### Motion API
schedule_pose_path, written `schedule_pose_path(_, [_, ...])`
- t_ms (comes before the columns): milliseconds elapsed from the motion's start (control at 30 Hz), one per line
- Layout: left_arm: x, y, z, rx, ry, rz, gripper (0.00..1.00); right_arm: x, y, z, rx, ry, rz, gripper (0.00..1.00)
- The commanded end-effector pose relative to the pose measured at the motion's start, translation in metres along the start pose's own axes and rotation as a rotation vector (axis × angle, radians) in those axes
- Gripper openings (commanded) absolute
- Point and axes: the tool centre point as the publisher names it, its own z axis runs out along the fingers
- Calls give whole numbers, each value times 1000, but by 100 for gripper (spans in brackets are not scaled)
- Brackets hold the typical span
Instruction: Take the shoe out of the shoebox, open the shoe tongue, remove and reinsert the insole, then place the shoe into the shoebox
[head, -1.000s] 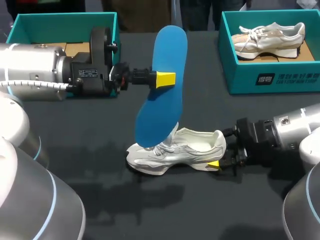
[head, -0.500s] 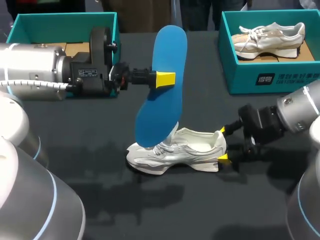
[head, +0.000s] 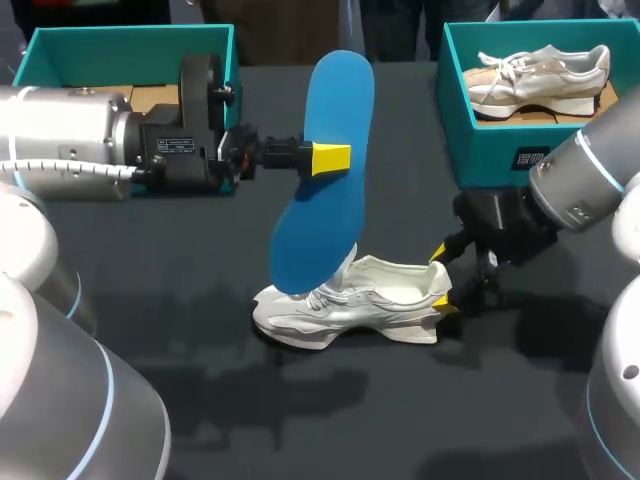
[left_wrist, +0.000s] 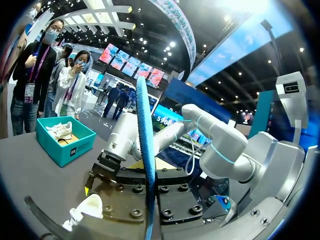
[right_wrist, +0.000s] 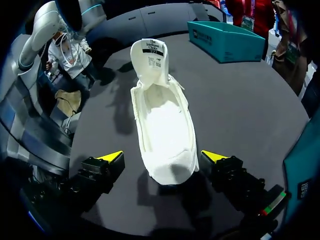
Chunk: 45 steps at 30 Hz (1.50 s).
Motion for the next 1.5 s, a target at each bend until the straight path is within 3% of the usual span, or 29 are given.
schedule_pose_path(33, [-1,1,2,2,0,0,0,2,9,-8,222,15,6,100])
schedule_pose_path(333, [-1,1,2,2,0,0,0,14,21,-11,379,40,41,100])
schedule_pose_path(633, [-1,1,2,2,0,0,0,24,21,0,481,-124,39,100])
schedule_pose_path(1267, [-1,1,2,2,0,0,0,22,21,-2,483,-121,28,100])
schedule_pose_path(1500, [-1,1,2,2,0,0,0,12,24,-4,523,-183,11,100])
